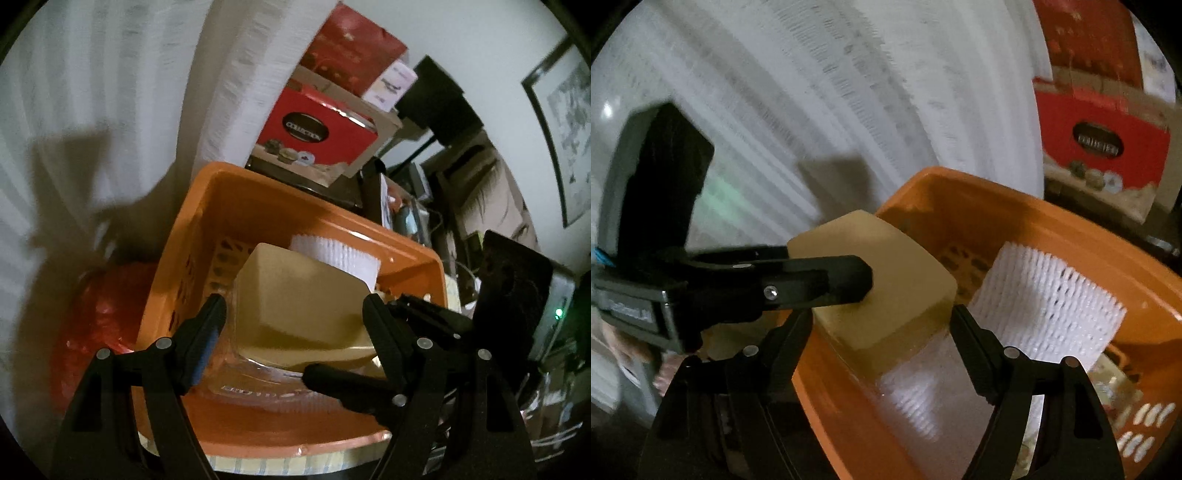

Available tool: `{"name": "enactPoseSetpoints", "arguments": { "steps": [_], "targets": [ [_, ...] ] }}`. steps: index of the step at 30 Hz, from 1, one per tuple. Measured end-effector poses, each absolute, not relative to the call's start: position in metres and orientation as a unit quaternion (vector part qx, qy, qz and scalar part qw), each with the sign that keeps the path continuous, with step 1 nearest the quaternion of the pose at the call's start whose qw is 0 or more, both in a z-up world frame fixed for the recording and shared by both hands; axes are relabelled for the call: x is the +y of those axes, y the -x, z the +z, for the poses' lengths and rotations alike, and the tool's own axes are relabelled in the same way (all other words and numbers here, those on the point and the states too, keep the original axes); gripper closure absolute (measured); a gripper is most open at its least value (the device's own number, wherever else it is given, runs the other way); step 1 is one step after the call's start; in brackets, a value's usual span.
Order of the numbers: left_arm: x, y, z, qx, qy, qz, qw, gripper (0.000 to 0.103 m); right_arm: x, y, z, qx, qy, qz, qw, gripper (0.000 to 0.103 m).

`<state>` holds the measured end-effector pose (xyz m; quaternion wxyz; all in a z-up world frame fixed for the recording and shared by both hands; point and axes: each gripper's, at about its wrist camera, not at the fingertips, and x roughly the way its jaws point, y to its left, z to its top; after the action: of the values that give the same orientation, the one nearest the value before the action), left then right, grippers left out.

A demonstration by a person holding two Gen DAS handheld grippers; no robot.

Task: Organize objects
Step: 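Lift the jar with the right tool and lower it into the basket, then open the right tool to release the jar beside the foam sheet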

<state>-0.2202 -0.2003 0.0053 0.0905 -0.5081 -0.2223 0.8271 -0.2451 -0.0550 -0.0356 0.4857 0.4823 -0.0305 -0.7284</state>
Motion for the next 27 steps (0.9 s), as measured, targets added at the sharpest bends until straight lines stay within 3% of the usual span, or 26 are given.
{"name": "enactPoseSetpoints", "arguments": {
  "steps": [13, 27],
  "targets": [
    [-0.216, 0.231, -0.006, -0.239, 0.506, 0.825, 0.082, 0.031, -0.042, 0.265, -0.055, -0.062, -0.510, -0.741, 0.433, 0.023],
    [-0.211, 0.226, -0.020, -0.225, 0.519, 0.821, 0.080, 0.031, -0.073, 0.234, -0.069, -0.002, -0.551, -0.702, 0.451, 0.036]
  ]
}}
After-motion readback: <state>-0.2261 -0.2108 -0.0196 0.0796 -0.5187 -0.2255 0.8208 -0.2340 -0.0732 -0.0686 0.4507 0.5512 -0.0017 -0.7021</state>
